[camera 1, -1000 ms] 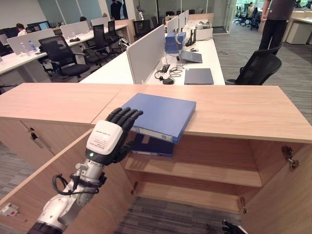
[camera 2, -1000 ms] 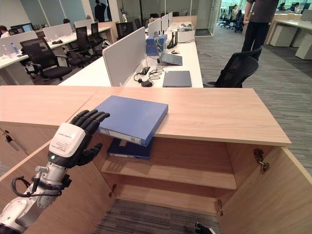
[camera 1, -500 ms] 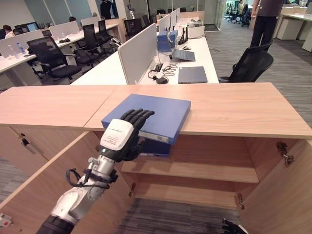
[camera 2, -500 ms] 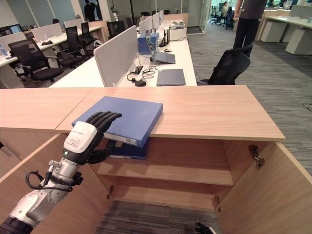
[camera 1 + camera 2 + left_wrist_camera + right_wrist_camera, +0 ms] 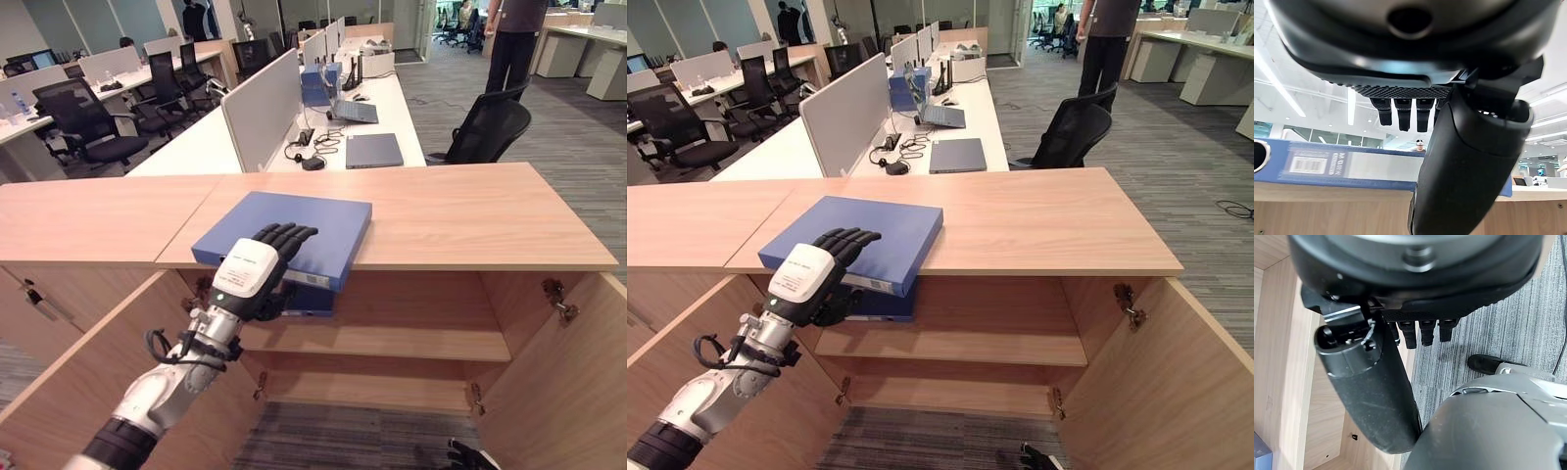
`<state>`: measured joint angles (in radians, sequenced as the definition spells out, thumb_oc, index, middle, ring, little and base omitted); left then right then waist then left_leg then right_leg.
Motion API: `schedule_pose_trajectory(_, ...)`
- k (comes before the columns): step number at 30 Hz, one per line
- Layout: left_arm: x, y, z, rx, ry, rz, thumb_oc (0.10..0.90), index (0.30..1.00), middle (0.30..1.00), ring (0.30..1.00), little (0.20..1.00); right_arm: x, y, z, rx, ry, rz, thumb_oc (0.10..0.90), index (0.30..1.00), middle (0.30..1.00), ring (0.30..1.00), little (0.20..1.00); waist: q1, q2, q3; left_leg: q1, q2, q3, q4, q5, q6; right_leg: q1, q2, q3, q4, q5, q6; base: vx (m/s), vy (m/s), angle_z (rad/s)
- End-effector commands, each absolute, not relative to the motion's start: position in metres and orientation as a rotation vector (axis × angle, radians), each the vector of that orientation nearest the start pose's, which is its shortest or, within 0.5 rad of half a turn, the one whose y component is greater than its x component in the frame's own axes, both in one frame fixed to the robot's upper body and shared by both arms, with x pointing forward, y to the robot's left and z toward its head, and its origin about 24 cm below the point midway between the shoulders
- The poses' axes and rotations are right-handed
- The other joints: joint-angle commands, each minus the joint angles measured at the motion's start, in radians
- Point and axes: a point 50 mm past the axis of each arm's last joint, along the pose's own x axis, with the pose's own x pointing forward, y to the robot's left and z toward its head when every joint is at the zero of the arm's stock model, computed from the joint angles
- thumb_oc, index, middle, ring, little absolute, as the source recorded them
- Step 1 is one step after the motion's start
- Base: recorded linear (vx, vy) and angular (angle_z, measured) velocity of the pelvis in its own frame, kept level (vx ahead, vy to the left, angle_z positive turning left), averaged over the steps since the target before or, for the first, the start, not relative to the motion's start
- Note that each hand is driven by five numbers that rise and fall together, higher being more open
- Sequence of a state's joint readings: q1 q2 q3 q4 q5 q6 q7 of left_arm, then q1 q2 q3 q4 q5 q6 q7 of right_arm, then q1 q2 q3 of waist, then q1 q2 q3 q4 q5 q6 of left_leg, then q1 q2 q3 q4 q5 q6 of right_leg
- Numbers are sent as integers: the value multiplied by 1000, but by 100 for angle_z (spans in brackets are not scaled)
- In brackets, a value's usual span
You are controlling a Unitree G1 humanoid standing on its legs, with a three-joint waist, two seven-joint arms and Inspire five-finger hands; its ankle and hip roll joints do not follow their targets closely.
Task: Put the empty folder in the office cabinet
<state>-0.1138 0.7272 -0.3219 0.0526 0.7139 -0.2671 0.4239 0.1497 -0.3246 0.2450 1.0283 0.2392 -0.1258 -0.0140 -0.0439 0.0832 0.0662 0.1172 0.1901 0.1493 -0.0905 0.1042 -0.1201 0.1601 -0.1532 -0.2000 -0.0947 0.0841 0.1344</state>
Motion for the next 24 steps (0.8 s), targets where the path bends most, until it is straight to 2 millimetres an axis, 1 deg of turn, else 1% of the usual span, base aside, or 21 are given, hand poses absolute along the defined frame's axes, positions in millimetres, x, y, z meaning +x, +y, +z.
schedule_pose_trajectory(1, 289, 187, 151, 1313, -801, -3, 800, 900, 900, 900, 900, 114, -251, -139, -192, 947, -120, 800, 900, 900, 900, 900, -3, -35, 29, 87, 26, 64, 3, -84, -83, 57, -31, 49, 15, -151, 66, 0, 0, 0)
schedule_pose_trajectory(11, 295, 186, 145, 1333, -760, -29, 800, 900, 900, 900, 900, 114, -254, -138, -189, 947, -137, 800, 900, 900, 900, 900, -17, -33, 28, 100, 24, 73, 3, -88, -81, 63, -32, 51, 17, -152, 66, 6, 4, -1)
schedule_pose_trajectory(17, 301, 185, 144, 1361, -752, -35, 800, 900, 900, 900, 900, 112, -254, -139, -198, 958, -124, 800, 900, 900, 900, 900, -22, -35, 26, 102, 23, 76, 3, -90, -80, 65, -32, 52, 18, -154, 66, 0, 0, 0)
schedule_pose_trajectory(20, 306, 181, 150, 1394, -775, -33, 800, 900, 900, 900, 900, 112, -254, -139, -191, 957, -132, 800, 900, 900, 900, 900, -31, -34, 24, 104, 23, 79, 3, -91, -80, 65, -33, 54, 18, -154, 67, 0, 0, 0)
schedule_pose_trajectory(24, 308, 180, 151, 1412, -787, -34, 800, 900, 900, 900, 900, 111, -254, -139, -188, 959, -131, 800, 900, 900, 900, 900, -34, -34, 24, 106, 22, 82, 3, -91, -81, 64, -33, 55, 18, -154, 68, 0, 0, 0)
